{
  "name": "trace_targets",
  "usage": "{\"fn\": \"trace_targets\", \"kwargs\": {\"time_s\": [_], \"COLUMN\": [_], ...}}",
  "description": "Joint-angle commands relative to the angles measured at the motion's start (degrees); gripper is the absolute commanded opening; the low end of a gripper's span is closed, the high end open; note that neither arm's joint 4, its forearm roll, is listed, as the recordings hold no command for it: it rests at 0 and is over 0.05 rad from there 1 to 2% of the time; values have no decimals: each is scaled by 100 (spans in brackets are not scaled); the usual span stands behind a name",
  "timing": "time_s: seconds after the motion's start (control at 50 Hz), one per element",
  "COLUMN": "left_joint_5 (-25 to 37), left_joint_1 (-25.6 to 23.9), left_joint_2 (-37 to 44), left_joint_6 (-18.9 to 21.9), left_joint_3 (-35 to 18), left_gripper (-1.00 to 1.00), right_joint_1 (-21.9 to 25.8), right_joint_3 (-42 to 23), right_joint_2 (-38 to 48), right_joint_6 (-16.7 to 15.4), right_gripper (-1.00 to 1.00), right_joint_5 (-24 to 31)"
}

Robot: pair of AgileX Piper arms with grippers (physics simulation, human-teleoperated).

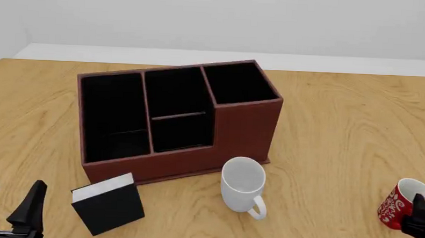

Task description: Pick up the red mug and place it to the right of the caddy.

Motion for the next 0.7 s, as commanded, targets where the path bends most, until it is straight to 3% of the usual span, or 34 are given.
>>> {"fn": "trace_targets", "kwargs": {"time_s": [0.02,0.18,0.7], "left_joint_5": [0,0,0], "left_joint_1": [0,0,0], "left_joint_2": [0,0,0], "left_joint_6": [0,0,0], "left_joint_3": [0,0,0], "left_gripper": [100,100,100], "right_joint_1": [-3,39,55], "right_joint_3": [243,395,958], "right_joint_2": [400,599,2136], "right_joint_6": [42,62,107], "right_gripper": [100,100,100], "right_joint_5": [-463,-726,-2504]}}
